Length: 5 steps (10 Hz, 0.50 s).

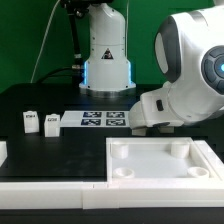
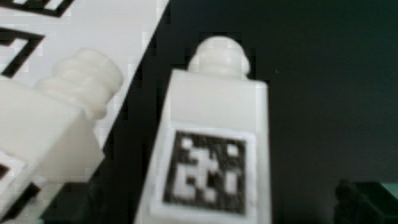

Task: Assemble one leg

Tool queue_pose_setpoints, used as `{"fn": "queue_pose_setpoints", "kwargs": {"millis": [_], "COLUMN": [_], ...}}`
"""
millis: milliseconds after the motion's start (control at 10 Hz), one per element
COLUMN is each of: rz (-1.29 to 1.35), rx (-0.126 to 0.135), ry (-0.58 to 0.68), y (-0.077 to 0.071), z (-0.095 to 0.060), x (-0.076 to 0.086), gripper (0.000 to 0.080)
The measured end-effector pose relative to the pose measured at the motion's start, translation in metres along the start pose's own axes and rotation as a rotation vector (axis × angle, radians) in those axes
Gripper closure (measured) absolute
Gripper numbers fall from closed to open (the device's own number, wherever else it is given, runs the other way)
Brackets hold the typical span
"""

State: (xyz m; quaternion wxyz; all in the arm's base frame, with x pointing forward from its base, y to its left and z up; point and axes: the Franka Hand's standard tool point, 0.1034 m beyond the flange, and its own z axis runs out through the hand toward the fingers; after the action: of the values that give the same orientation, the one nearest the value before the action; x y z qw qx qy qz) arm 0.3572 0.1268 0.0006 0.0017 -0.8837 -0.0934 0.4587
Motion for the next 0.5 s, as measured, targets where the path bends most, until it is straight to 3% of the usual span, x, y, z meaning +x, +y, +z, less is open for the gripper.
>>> {"fn": "queue_pose_setpoints", "kwargs": {"millis": [300,400,500], "rz": [0.000,0.000,0.000], "rx": [-0.001,-0.001,-0.001], "ry": [-0.007,-0.006,-0.006], "y": [0.0004,0.0005,0.0003], "z": [0.0033,0.0027,0.0028], "x": [-0.0031,-0.0028,-0.0028], "gripper": [0.0150,0.0277,0.0471]}}
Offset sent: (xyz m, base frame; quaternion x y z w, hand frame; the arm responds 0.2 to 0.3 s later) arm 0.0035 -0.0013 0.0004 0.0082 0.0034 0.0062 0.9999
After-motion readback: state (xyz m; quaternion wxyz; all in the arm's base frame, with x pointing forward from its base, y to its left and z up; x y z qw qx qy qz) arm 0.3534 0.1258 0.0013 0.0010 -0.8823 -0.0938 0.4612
